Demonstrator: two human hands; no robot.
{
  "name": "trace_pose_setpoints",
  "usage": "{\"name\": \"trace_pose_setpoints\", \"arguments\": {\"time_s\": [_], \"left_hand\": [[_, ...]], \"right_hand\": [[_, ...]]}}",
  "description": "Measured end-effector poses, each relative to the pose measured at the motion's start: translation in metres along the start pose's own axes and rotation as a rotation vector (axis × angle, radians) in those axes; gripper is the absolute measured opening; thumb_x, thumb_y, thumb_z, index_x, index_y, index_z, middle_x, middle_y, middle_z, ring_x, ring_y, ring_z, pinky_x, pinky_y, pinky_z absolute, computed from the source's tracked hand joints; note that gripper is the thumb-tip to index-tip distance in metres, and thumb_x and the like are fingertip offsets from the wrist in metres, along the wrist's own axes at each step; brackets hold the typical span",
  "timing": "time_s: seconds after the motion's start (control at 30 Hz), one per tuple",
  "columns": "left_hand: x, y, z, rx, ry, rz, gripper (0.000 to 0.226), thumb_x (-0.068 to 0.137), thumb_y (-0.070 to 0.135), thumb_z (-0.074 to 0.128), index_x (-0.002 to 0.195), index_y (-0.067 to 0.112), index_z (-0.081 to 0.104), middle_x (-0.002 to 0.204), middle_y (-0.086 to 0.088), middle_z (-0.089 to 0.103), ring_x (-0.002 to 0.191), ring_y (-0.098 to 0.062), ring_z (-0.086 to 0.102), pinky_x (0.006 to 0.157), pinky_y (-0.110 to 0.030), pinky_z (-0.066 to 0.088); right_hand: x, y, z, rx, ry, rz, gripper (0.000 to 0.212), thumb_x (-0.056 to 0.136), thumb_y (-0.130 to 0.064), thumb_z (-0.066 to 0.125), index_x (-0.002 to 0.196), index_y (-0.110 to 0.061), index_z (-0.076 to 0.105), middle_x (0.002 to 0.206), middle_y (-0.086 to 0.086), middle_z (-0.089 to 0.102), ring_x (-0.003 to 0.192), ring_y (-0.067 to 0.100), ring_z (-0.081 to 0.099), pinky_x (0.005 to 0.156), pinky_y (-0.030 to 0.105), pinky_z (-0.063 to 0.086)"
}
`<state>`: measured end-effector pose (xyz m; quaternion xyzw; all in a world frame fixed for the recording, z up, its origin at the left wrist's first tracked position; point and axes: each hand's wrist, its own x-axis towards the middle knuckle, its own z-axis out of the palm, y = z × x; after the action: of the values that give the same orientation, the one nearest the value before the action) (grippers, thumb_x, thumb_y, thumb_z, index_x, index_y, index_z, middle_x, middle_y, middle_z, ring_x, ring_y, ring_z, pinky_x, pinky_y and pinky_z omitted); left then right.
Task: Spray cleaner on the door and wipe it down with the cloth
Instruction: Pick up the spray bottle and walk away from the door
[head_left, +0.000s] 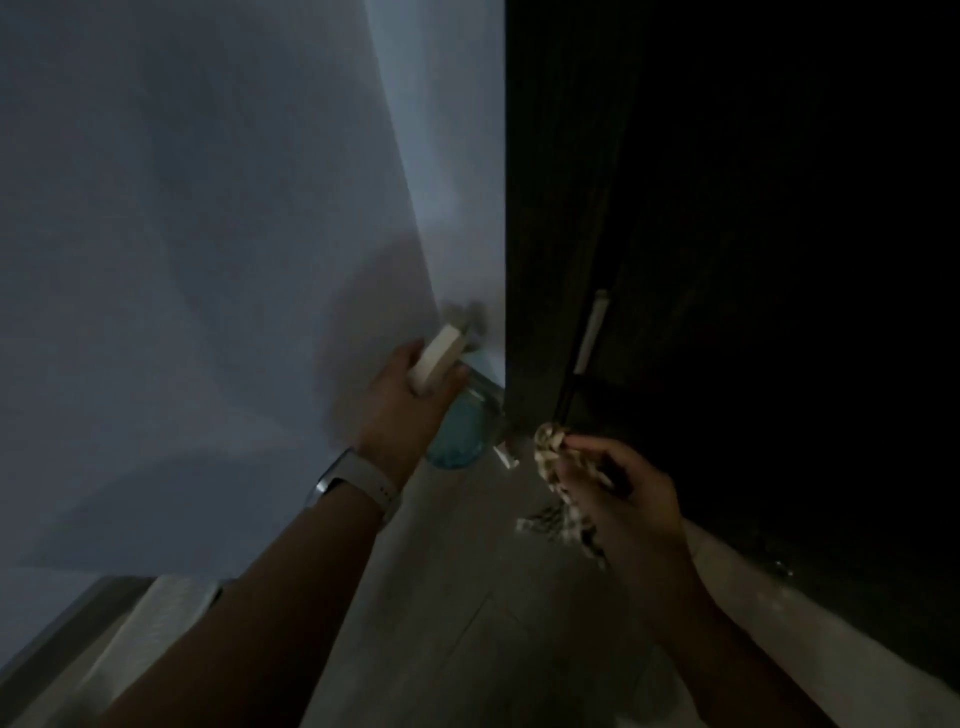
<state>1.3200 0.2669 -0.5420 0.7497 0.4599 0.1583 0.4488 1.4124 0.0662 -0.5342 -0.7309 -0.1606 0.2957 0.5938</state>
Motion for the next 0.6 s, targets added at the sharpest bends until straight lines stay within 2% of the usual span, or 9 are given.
{"name": "trace_pose_setpoints", "arguments": {"time_s": [0.07, 0.17, 0.2, 0.27, 0.37, 0.43, 0.5, 0.53, 0.6], "left_hand": [[0.010, -0.013, 0.007, -0.033, 0.010, 0.020, 0.049, 0.079, 0.066, 0.062, 0.107, 0.027, 0.065, 0.099, -0.003, 0.070, 0.090, -0.019, 0.067, 0.080, -0.047, 0.056], [-0.002, -0.010, 0.005, -0.005, 0.084, 0.025, 0.021, 0.086, 0.051, 0.064, 0.086, 0.029, 0.064, 0.078, -0.001, 0.067, 0.073, -0.017, 0.064, 0.068, -0.036, 0.055], [-0.012, -0.003, 0.001, -0.020, 0.104, 0.007, 0.023, 0.087, 0.049, 0.063, 0.086, 0.026, 0.064, 0.076, -0.002, 0.066, 0.071, -0.018, 0.064, 0.066, -0.035, 0.054], [-0.034, 0.013, -0.013, -0.092, 0.130, -0.069, 0.038, 0.087, 0.055, 0.060, 0.093, 0.018, 0.066, 0.081, -0.007, 0.069, 0.077, -0.025, 0.067, 0.068, -0.044, 0.056], [-0.074, 0.049, -0.045, -0.159, 0.155, -0.196, 0.033, 0.087, 0.049, 0.062, 0.092, 0.016, 0.067, 0.087, -0.011, 0.071, 0.084, -0.028, 0.068, 0.072, -0.049, 0.056], [-0.107, 0.086, -0.073, -0.225, 0.165, -0.271, 0.023, 0.088, 0.046, 0.064, 0.089, 0.023, 0.065, 0.084, -0.004, 0.071, 0.079, -0.016, 0.068, 0.072, -0.042, 0.059], [-0.149, 0.130, -0.108, -0.236, 0.151, -0.276, 0.014, 0.092, 0.037, 0.062, 0.086, 0.023, 0.062, 0.078, 0.004, 0.066, 0.068, 0.000, 0.064, 0.062, -0.024, 0.054], [-0.172, 0.153, -0.129, -0.210, 0.146, -0.270, 0.012, 0.093, 0.033, 0.060, 0.086, 0.023, 0.061, 0.078, 0.005, 0.065, 0.067, 0.002, 0.062, 0.060, -0.018, 0.050], [-0.215, 0.192, -0.172, -0.182, 0.167, -0.275, 0.009, 0.094, 0.030, 0.059, 0.086, 0.027, 0.061, 0.076, 0.002, 0.065, 0.068, 0.001, 0.062, 0.061, -0.017, 0.048]], "right_hand": [[0.002, 0.007, 0.007, -0.020, 0.002, 0.007, 0.018, 0.085, -0.013, 0.069, 0.091, -0.030, 0.068, 0.084, -0.022, 0.071, 0.076, -0.005, 0.066, 0.057, 0.011, 0.050], [-0.005, -0.004, 0.010, -0.021, -0.003, 0.057, 0.020, 0.084, -0.012, 0.069, 0.092, -0.031, 0.068, 0.087, -0.022, 0.071, 0.073, -0.004, 0.064, 0.054, 0.009, 0.046], [-0.009, -0.013, 0.010, -0.016, 0.000, 0.088, 0.021, 0.085, -0.011, 0.069, 0.094, -0.030, 0.069, 0.090, -0.018, 0.072, 0.074, -0.002, 0.065, 0.055, 0.009, 0.046], [-0.019, -0.040, 0.010, 0.009, 0.019, 0.150, 0.020, 0.086, -0.010, 0.069, 0.099, -0.025, 0.070, 0.094, -0.010, 0.073, 0.080, -0.001, 0.066, 0.059, 0.010, 0.047], [-0.039, -0.100, 0.009, 0.016, 0.045, 0.191, 0.018, 0.088, -0.009, 0.067, 0.100, -0.022, 0.069, 0.094, -0.008, 0.071, 0.072, -0.006, 0.063, 0.053, 0.007, 0.043], [-0.059, -0.151, 0.006, 0.018, 0.034, 0.195, 0.018, 0.088, -0.008, 0.065, 0.097, -0.023, 0.069, 0.090, -0.012, 0.070, 0.068, -0.007, 0.062, 0.051, 0.007, 0.043], [-0.086, -0.204, 0.000, -0.006, 0.004, 0.208, 0.019, 0.088, -0.009, 0.066, 0.092, -0.027, 0.069, 0.083, -0.016, 0.070, 0.064, -0.003, 0.061, 0.049, 0.009, 0.043], [-0.102, -0.232, -0.003, -0.017, -0.015, 0.210, 0.019, 0.088, -0.011, 0.066, 0.090, -0.029, 0.069, 0.080, -0.015, 0.070, 0.062, 0.000, 0.059, 0.047, 0.011, 0.042], [-0.134, -0.290, -0.011, -0.027, -0.066, 0.211, 0.016, 0.088, -0.014, 0.067, 0.091, -0.029, 0.069, 0.081, -0.011, 0.071, 0.059, 0.005, 0.058, 0.046, 0.013, 0.042]]}}
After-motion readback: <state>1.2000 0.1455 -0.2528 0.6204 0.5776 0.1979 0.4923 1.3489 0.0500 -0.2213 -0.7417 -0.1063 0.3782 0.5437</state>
